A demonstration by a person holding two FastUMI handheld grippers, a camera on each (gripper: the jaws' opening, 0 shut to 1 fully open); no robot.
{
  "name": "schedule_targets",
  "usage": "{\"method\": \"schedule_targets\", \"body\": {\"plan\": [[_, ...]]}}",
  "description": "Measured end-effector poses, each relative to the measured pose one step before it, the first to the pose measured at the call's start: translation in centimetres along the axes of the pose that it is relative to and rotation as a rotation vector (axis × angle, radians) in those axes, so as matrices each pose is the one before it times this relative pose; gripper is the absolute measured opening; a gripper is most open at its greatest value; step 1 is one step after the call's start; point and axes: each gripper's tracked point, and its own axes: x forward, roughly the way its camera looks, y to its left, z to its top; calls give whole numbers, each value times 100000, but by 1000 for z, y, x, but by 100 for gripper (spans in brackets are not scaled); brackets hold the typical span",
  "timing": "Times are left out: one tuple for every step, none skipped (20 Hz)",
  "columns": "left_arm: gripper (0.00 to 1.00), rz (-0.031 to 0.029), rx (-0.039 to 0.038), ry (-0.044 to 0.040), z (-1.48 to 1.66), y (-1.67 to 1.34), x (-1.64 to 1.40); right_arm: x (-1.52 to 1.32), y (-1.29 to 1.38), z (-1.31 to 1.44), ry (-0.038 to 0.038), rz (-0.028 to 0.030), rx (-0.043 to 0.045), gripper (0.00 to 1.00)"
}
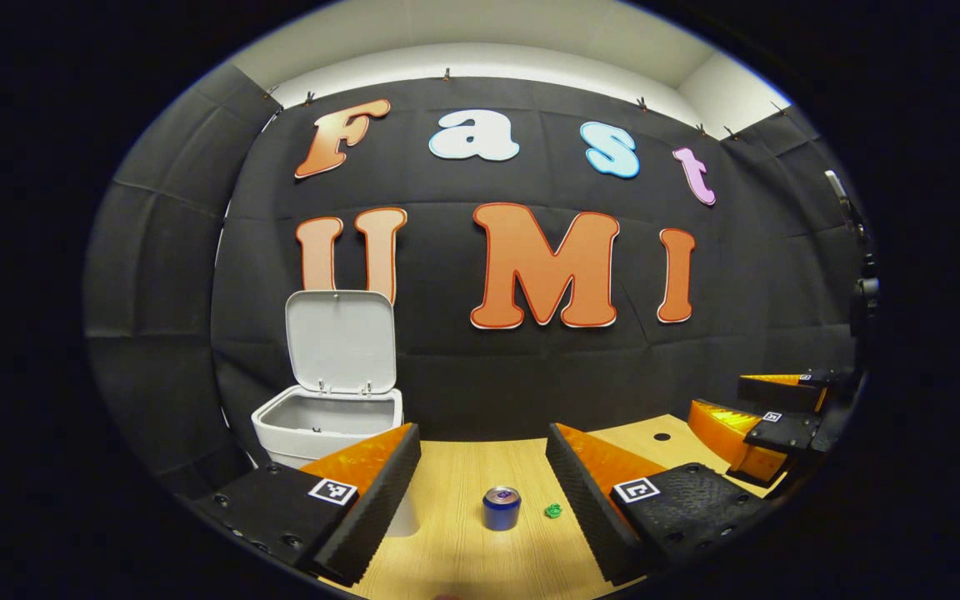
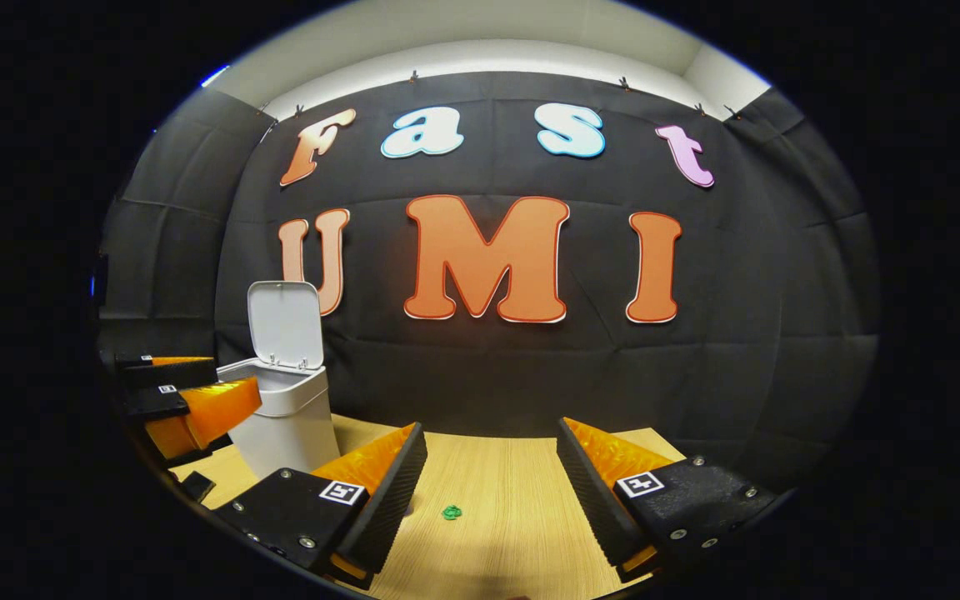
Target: Press the lid of the desktop garbage bin to open it, pick up the crumpled paper on the desktop and throw it into the bin, then pick up the pop can on the desktop and drop it into the bin, and finally close the garbage bin lid.
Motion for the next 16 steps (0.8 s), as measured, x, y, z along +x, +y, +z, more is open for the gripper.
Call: {"method": "schedule_targets", "body": {"plan": [[96, -405, 611, 17, 58, -95, -58, 10, 188, -60, 119, 408, -162, 94], [95, -318, 487, -535, 149, -22, -59, 64, 211, -140, 341, 433, -231, 94], [95, -401, 361, -231, 70, -76, -42, 32, 83, -73, 210, 106, -192, 94], [95, -625, 276, -405, 6, -158, -8, 18, 13, -50, 24, 148, 47, 94], [95, -157, 288, 37, -33, -65, -21, 103, 163, -67, -181, 551, 36, 94], [95, -17, 158, -83, 78, 201, -52, 206, 312, -283, -258, 1176, -160, 94], [95, 315, 173, -214, 151, 268, -48, 344, 363, -556, 284, 1266, -161, 94], [95, 232, 165, -441, 98, 312, -179, 572, 234, -1072, 1077, 902, -494, 94], [95, 665, 591, -16, 100, 301, -178, 821, 180, -1415, 2287, 745, -1301, 94], [95, 802, 245, -484, 111, 594, -252, 1072, 403, -1602, 2787, 836, -878, 94], [99, 733, 162, -182, 183, 468, -281, 1242, 468, -1648, 3186, 1086, -284, 94], [99, 823, 288, -175, 233, 541, -145, 1354, 587, -1684, 3520, 1560, -343, 94], [95, 837, 447, 4, 197, 393, -129, 1675, 710, -1825, 4285, 1644, -1455, 94], [95, 1083, 737, -304, 100, 470, -129, 1646, 491, -1965, 5479, 1380, -1572, 94], [95, 755, 869, -222, 69, 389, -260, 1724, 539, -1290, 3796, 1216, -794, 94], [95, 1058, 1167, -106, 23, 423, -161, 1526, 312, -1462, 4117, 998, -400, 95]]}}
